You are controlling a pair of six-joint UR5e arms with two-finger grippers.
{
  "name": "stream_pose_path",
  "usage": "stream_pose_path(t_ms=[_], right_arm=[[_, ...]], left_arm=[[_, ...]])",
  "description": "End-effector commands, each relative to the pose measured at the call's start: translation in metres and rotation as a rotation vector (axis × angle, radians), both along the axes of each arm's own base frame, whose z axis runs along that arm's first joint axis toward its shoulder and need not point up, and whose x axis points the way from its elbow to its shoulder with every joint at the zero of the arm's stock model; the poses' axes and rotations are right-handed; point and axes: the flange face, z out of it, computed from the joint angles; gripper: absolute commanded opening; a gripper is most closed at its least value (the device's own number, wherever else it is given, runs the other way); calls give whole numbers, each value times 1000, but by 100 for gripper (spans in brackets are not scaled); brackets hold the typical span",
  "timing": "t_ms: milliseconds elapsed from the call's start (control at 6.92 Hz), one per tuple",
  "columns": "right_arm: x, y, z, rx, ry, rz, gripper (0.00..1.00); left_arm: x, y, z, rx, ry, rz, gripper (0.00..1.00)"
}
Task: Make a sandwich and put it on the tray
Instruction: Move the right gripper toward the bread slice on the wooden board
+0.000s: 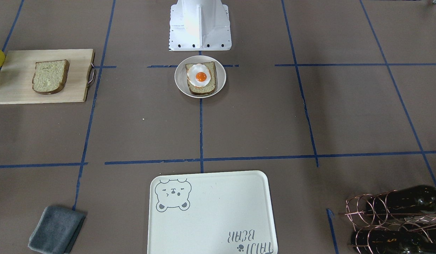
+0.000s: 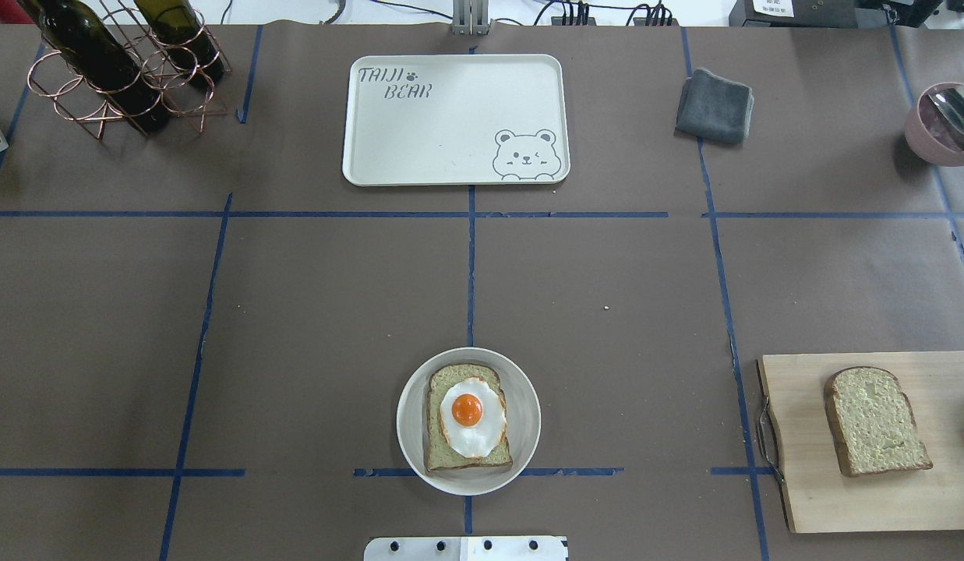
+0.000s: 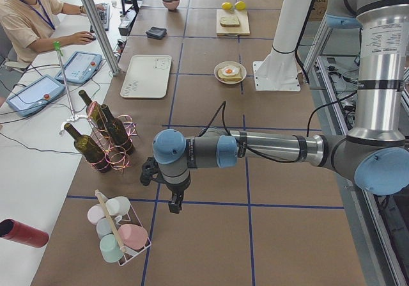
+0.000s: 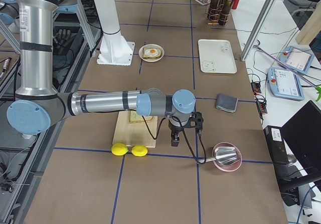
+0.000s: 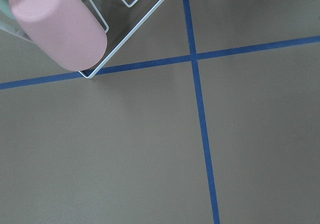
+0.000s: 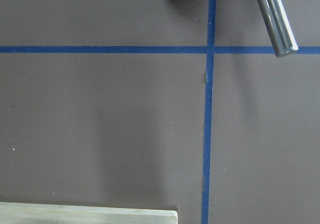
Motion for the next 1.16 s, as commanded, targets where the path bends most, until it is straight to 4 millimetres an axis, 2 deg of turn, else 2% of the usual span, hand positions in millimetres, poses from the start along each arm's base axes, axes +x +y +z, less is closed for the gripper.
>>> stream_pose_path(t_ms=[0,145,434,578,723,867,1012], right_arm=[[1,0,0,1,4,1,100],[1,0,0,3,2,2,100],[0,2,2,6,0,-1,100],[1,13,10,-9,0,-2,100],[0,16,4,39,-18,-1,100],[-20,41,-4,117,-86,-45,100],[-37,66,-13,131,-112,-25,100]], left_arm=[[-1,-6,-10,30,-5,7,100],[0,-6,-5,20,-9,8,100],[0,-6,-14,36,-4,3,100],[1,-6,-9,36,-5,13,100],[1,-1,-4,50,-1,11,100],[6,1,-10,69,61,10,100],[20,-2,-20,143,157,29,100]])
